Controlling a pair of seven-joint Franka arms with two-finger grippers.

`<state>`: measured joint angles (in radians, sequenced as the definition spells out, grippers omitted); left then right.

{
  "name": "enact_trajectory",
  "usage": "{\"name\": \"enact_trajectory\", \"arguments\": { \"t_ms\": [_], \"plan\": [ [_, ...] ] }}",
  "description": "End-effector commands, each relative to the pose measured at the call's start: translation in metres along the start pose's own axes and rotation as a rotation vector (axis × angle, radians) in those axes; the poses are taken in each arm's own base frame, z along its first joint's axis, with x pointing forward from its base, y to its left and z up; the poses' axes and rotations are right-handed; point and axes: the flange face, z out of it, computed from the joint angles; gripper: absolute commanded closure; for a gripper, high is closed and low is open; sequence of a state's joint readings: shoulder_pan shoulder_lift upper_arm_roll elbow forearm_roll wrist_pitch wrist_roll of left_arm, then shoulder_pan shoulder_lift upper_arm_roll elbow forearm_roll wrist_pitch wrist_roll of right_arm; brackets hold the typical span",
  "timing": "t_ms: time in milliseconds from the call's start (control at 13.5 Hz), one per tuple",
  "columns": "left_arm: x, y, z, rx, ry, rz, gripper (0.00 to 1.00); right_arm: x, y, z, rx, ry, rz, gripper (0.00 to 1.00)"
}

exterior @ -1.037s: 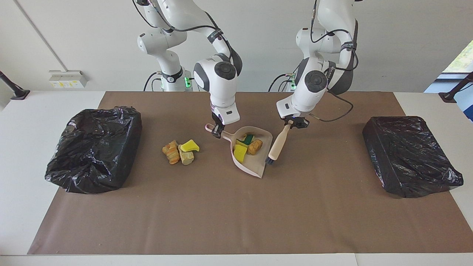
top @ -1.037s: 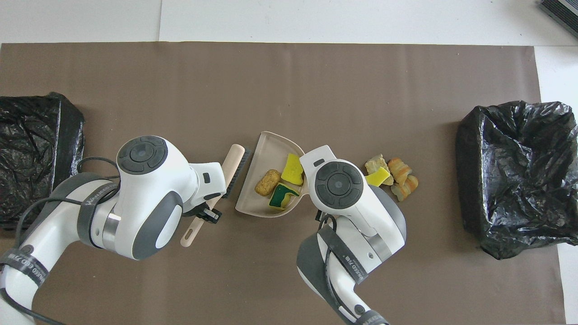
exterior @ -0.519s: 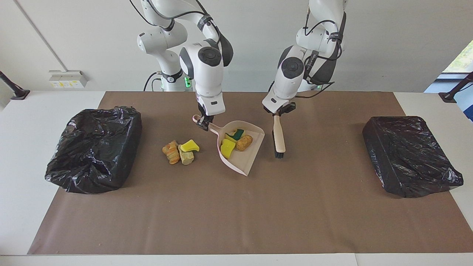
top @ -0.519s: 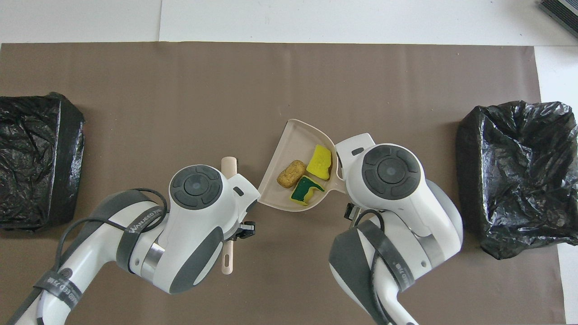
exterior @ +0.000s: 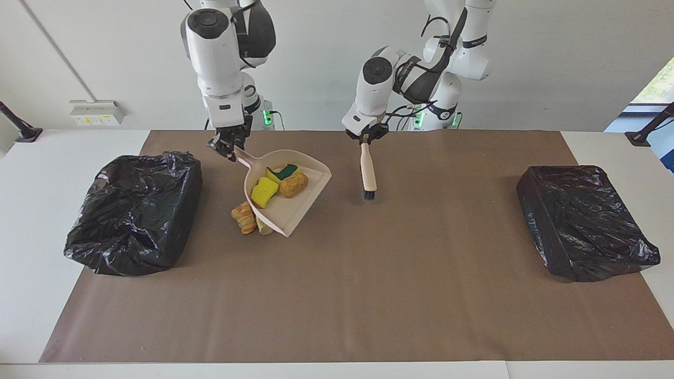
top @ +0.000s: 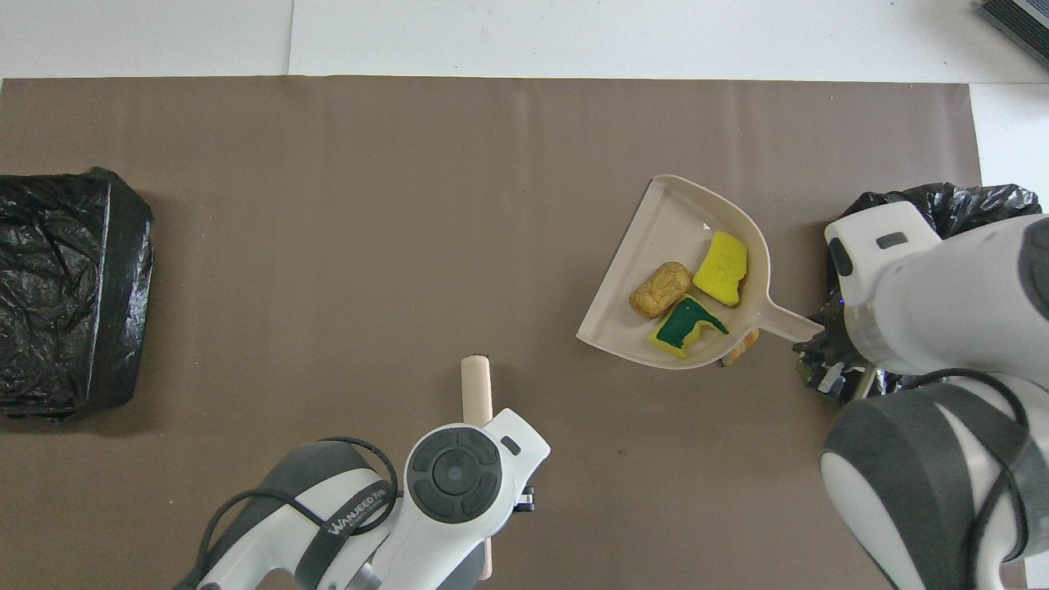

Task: Sweep and dump trash in bin
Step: 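Carry the dustpan to the black bag with the right gripper while the left withdraws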

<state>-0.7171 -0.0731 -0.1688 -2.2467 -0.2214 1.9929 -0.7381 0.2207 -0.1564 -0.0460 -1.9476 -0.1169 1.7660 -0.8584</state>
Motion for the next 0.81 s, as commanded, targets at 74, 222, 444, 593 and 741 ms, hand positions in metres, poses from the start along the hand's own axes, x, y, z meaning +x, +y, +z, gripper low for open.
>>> {"name": "enact_trajectory", "arguments": {
  "t_ms": [74,222,444,593,741],
  "plan": [
    [-0.057,0.034,0.022,-0.031,0.045,-0.037,1.0,-0.084,0.057,-0.004,0.001,-0.027,-0.017,1.0],
    [-0.078,0.049,0.035,-0.026,0.034,-0.05,1.0,-0.136,0.08,0.003,0.002,-0.026,-0.085,1.0],
    [-0.078,0.047,0.042,-0.028,0.012,-0.059,1.0,-0.198,0.107,0.013,-0.052,-0.093,-0.165,1.0],
    [-0.074,0.046,0.063,0.003,-0.012,-0.068,1.0,-0.235,0.12,0.025,-0.072,-0.13,-0.205,1.0],
    [-0.066,0.051,0.074,-0.006,-0.005,-0.081,0.99,-0.246,0.122,0.027,-0.091,-0.299,-0.338,1.0]
  ]
}}
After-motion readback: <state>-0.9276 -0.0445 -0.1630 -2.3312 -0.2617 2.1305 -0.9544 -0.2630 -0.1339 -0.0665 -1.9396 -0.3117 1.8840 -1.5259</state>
